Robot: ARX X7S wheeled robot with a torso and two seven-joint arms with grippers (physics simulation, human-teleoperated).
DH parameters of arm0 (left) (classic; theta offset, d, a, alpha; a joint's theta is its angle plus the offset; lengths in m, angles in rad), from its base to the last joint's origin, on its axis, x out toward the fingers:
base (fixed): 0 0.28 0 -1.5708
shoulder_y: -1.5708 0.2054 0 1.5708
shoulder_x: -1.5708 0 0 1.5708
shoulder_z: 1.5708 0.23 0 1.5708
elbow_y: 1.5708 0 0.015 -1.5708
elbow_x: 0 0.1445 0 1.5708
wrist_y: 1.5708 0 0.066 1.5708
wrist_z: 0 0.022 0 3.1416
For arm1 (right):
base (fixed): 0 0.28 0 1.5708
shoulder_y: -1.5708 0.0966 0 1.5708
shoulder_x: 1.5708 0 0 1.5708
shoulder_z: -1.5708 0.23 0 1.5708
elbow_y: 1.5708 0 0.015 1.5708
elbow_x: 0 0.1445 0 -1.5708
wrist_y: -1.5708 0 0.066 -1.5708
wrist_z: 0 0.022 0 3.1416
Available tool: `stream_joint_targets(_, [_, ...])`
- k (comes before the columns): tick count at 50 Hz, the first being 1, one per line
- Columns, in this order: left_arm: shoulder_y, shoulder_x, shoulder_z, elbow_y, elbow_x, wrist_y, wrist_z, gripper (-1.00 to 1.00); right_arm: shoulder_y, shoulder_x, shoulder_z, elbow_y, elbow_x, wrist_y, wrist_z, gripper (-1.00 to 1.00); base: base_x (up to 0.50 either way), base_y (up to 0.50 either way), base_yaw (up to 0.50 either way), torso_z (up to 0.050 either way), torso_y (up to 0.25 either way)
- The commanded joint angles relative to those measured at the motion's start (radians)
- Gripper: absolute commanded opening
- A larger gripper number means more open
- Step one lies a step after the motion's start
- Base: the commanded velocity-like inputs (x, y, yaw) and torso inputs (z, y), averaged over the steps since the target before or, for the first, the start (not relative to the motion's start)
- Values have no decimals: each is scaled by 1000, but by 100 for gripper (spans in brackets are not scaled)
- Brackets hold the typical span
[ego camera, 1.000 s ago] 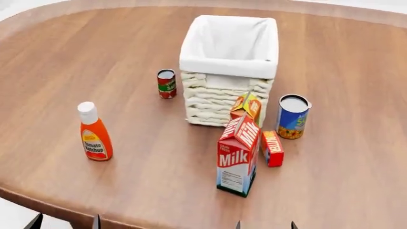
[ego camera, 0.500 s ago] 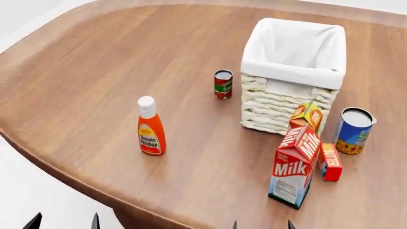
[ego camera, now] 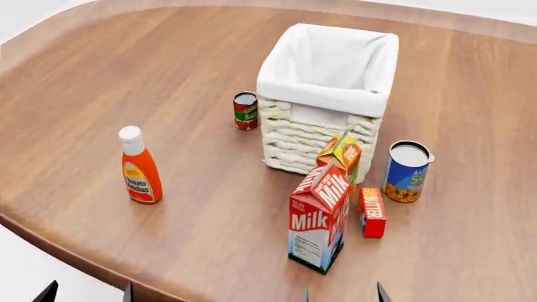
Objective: Pick up the butter and put it in the basket.
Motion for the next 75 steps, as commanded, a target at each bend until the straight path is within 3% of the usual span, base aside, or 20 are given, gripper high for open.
stream_joint_targets(1, [-1, -11, 8, -1, -9, 3, -9, 100, 2, 12, -20, -15, -29, 57, 23, 100, 0, 0, 0, 0, 0])
stream_joint_targets(15, [1, -20, 21, 2, -15, 6, -20, 100, -6, 14, -10, -17, -29, 37, 63, 100, -64, 200, 0, 0, 0])
stream_joint_targets(29, [-3, -29, 29, 3, -25, 3, -29, 100, -5, 14, -3, -21, 13, 39, 60, 100, 0, 0, 357, 0, 0])
stream_joint_targets(57, [-16, -48, 36, 11, -54, -7, -40, 100, -6, 26, -15, -27, 5, 36, 102, 100, 123, -421, 0, 0, 0])
stream_joint_targets(67, [-157, -98, -71, 2, -146, -71, -51, 100, -41, 32, 6, -71, 16, 15, 130, 100, 89, -10, 0, 0, 0])
stream_joint_targets(75, [-190, -144, -124, 67, -203, -146, -68, 100, -45, 33, 10, -73, 30, 18, 136, 100, 500, 70, 0, 0, 0])
